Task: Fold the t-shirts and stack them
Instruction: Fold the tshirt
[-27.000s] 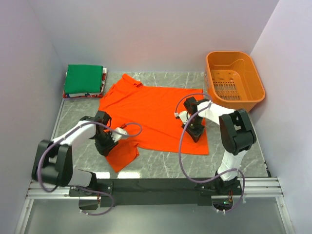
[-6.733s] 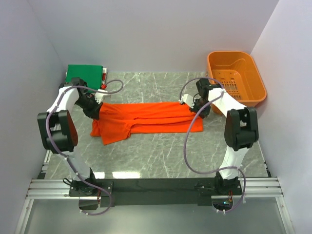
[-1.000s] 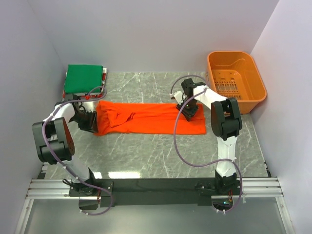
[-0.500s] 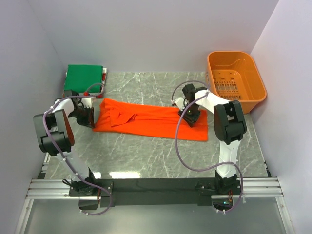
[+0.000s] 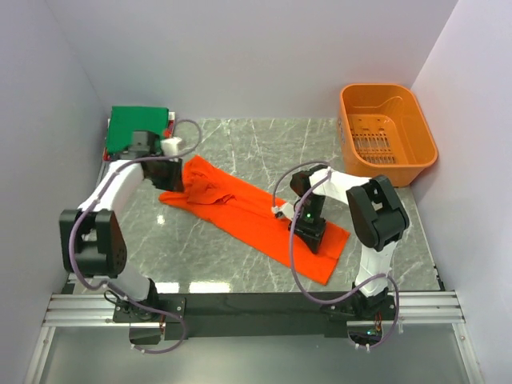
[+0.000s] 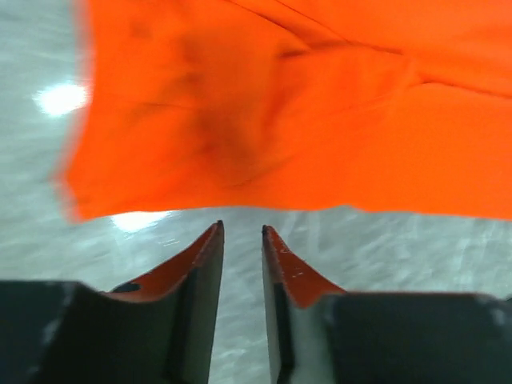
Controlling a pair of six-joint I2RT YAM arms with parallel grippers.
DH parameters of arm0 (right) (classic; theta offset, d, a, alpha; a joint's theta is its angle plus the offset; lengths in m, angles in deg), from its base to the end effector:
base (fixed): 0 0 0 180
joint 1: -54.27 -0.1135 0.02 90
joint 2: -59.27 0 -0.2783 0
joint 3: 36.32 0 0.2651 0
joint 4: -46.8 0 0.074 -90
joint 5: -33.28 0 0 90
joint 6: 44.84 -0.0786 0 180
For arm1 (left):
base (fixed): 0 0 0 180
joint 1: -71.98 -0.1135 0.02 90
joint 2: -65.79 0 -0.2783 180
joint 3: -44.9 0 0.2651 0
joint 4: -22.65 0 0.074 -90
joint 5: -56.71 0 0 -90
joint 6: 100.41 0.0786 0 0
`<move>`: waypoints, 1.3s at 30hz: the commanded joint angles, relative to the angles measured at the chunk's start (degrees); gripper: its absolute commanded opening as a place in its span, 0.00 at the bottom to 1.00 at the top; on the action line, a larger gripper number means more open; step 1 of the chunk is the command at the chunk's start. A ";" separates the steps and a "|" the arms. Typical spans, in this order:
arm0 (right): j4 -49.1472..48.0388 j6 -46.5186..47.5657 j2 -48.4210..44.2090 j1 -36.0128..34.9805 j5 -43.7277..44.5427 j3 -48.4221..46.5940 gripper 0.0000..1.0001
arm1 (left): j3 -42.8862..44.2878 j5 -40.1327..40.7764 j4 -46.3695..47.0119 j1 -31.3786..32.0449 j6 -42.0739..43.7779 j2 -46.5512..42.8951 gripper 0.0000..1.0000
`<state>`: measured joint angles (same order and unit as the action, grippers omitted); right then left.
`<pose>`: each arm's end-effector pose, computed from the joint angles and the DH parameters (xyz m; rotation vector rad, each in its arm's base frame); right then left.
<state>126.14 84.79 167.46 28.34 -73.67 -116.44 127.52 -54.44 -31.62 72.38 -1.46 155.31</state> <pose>0.2563 0.1501 0.1108 1.4824 -2.4217 -0.4718 0.3517 -0.0308 0.2309 0.3340 2.5638 -0.4313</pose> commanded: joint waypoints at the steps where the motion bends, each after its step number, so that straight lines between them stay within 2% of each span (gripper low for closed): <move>1: 7.48 2.73 -0.77 0.44 -9.58 -2.81 0.43 | -1.16 3.65 2.16 2.76 -10.60 6.00 0.29; 2: 7.31 2.20 -1.30 1.58 -9.85 -3.52 0.43 | 0.23 4.09 2.43 3.02 -11.14 7.41 0.25; 8: 6.61 -0.70 -3.50 5.63 -8.81 -8.54 0.43 | 9.20 9.19 3.22 4.08 -13.00 19.28 0.18; 12: 2.83 -2.28 -4.82 6.77 -3.02 -7.67 0.41 | 16.40 11.74 2.61 4.78 -7.30 27.10 0.15; 14: -0.32 -2.90 -5.09 6.86 0.93 -6.17 0.39 | 23.25 12.53 1.47 4.78 -5.18 32.63 0.13; 18: -1.66 -2.99 -3.33 6.77 1.84 -6.60 0.38 | 38.01 13.14 1.02 6.27 -0.45 42.39 0.11; 21: -2.10 -3.51 -0.26 5.99 0.96 -8.44 0.37 | 53.03 13.15 0.33 8.11 3.86 51.78 0.17; 22: -2.88 -3.69 1.31 5.02 0.78 -8.71 0.37 | 60.03 13.15 0.06 8.38 3.97 52.86 0.23; 24: -3.15 -4.48 2.99 4.23 -0.10 -9.50 0.36 | 63.25 11.40 2.06 8.56 3.10 52.35 0.31; 27: -2.63 -5.10 6.42 2.03 -2.29 -10.12 0.35 | 57.31 10.07 10.14 8.47 0.72 46.83 0.39; 28: -2.54 -5.44 7.30 1.50 -3.69 -9.95 0.35 | 51.72 9.99 12.34 8.47 -0.07 42.10 0.43; 30: -3.33 -6.06 7.57 -0.69 -4.84 -8.72 0.34 | 46.33 9.72 16.03 8.38 -1.56 37.68 0.46; 33: -4.65 -7.47 7.48 -4.20 -6.78 -6.97 0.31 | 39.11 9.64 15.01 8.21 -3.85 30.74 0.45; 39: -5.88 -10.45 7.22 -10.79 -13.27 -3.97 0.27 | 34.88 5.24 8.94 7.68 -8.07 27.30 0.41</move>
<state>124.48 76.14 174.14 20.25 -81.67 -122.59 164.46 -45.80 -21.23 80.23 -6.24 185.30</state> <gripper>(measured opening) 0.280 0.420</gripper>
